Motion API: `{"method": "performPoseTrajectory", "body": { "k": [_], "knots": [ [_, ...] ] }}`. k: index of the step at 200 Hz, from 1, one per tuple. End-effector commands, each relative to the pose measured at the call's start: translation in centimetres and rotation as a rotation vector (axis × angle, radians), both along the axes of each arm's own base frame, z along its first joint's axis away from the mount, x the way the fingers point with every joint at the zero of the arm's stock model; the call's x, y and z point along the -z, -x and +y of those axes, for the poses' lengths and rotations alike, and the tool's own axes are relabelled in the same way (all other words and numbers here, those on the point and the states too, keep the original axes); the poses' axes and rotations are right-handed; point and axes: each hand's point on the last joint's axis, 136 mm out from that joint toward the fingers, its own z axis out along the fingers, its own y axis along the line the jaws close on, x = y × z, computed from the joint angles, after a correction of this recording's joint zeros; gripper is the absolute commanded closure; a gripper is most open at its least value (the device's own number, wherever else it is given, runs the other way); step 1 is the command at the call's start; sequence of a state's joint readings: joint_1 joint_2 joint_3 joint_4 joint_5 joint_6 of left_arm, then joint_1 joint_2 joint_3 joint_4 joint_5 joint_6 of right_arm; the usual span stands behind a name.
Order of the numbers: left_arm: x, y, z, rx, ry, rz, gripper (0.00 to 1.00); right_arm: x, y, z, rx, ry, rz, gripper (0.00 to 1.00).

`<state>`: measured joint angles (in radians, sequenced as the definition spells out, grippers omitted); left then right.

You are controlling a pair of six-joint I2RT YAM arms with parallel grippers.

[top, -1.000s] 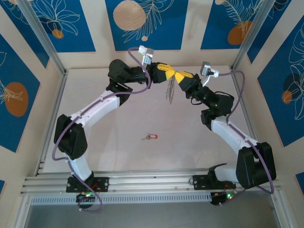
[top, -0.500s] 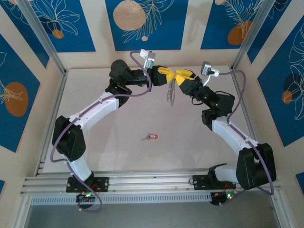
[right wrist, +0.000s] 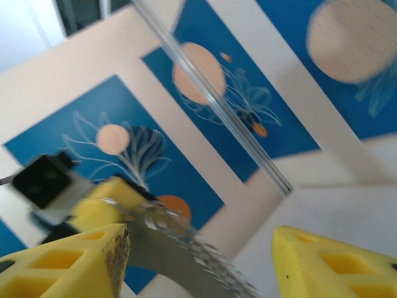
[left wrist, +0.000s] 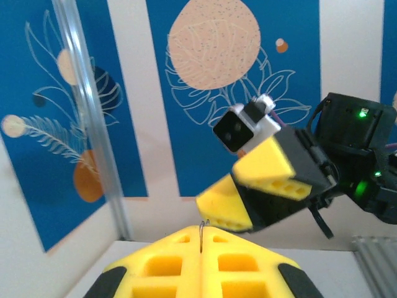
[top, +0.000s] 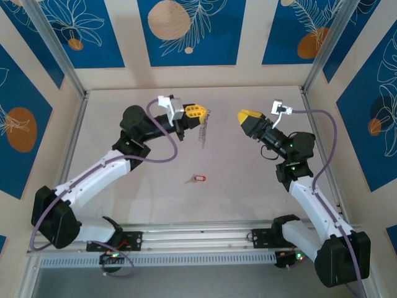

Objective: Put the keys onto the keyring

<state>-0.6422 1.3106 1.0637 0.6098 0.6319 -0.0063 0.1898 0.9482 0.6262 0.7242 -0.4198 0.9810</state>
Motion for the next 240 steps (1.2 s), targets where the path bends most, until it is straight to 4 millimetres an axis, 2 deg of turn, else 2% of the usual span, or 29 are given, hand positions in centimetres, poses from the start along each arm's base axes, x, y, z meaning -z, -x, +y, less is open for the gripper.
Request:
{"method": "performPoseTrajectory", "body": {
  "k": [1, 52, 81, 110, 143, 185, 240],
  "knots": [
    [-2.0, 1.2, 0.9, -0.091, 0.023, -0.188, 1.00, 5.6, -1.0, 0.5, 0.033, 0.071, 0.199, 0.37],
    [-1.1, 4.2, 2.4, -0.115, 0.004, -0.240, 1.00, 14.5, -0.1, 5.0, -0.028, 0.277, 0.423, 0.37],
    [-0.7, 6.1, 3.1, -0.109, -0.010, -0.309, 1.00, 18.5, 0.7, 6.9, -0.042, 0.354, 0.498, 0.37],
    [-0.7, 7.6, 3.4, -0.085, -0.035, -0.350, 1.00, 20.5, 1.2, 8.1, -0.062, 0.394, 0.534, 0.37],
    [-0.9, 8.8, 3.4, -0.054, -0.041, -0.395, 1.00, 21.7, 1.4, 9.0, -0.068, 0.481, 0.553, 0.38],
    [-1.4, 9.0, 3.6, -0.065, -0.031, -0.405, 1.00, 23.5, 1.4, 9.2, -0.047, 0.601, 0.623, 0.39],
    [-1.8, 8.9, 4.3, -0.108, -0.009, -0.409, 1.00, 28.1, 1.8, 9.3, -0.013, 0.797, 0.751, 0.44]
  ]
}}
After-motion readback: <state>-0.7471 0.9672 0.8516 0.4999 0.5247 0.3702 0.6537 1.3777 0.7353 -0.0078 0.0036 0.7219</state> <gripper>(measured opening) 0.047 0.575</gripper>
